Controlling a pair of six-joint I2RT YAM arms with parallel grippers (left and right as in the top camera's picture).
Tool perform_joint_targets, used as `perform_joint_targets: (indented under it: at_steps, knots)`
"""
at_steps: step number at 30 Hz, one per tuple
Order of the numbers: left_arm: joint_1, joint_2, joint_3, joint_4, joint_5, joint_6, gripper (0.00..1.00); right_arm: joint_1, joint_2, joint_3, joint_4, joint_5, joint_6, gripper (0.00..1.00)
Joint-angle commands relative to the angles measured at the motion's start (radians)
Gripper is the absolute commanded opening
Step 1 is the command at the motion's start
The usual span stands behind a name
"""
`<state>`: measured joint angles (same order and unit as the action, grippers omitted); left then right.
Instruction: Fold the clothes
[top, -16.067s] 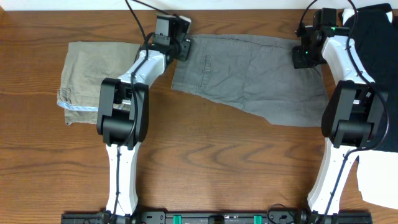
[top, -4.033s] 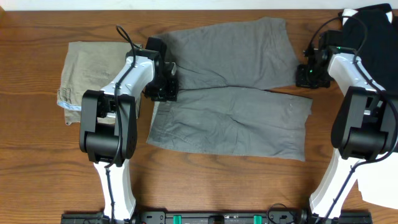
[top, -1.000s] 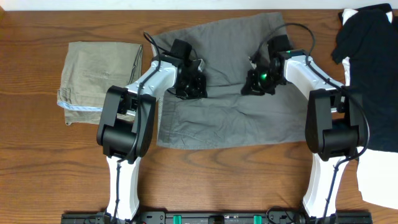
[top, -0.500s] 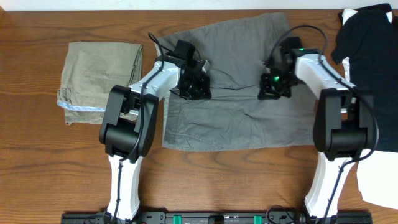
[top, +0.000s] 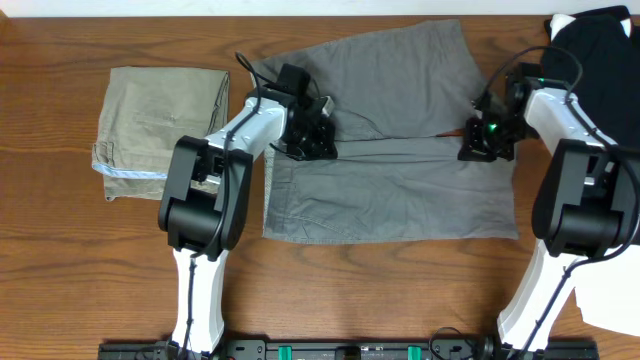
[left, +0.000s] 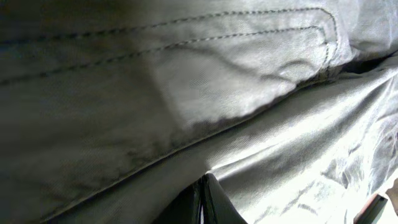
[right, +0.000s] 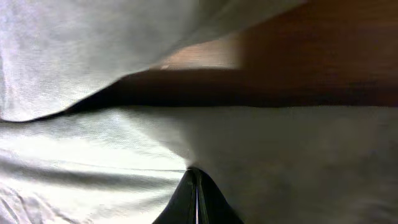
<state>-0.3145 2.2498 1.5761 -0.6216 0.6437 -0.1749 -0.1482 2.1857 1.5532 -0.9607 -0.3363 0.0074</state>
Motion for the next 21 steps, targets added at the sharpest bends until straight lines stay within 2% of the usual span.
perform_joint_targets:
  at_steps: [1,7,13,16,21]
  knots:
    - [0.055,0.069,-0.027,-0.03,-0.165,0.025,0.06,-0.073,0.025,-0.012,0.014,0.196,-0.042,0.01]
    - [0.058,-0.024,-0.019,-0.032,-0.165,0.025,0.06,-0.109,-0.009,0.116,-0.071,0.04,-0.077,0.01]
    - [0.059,-0.212,-0.015,-0.019,-0.18,0.025,0.06,-0.102,-0.075,0.289,-0.154,0.006,-0.076,0.01]
    - [0.059,-0.288,-0.015,-0.02,-0.286,0.024,0.11,-0.086,-0.086,0.307,-0.123,0.006,-0.076,0.01]
    - [0.06,-0.329,-0.015,-0.029,-0.475,0.024,0.12,-0.056,-0.059,0.275,0.0,0.01,-0.069,0.01]
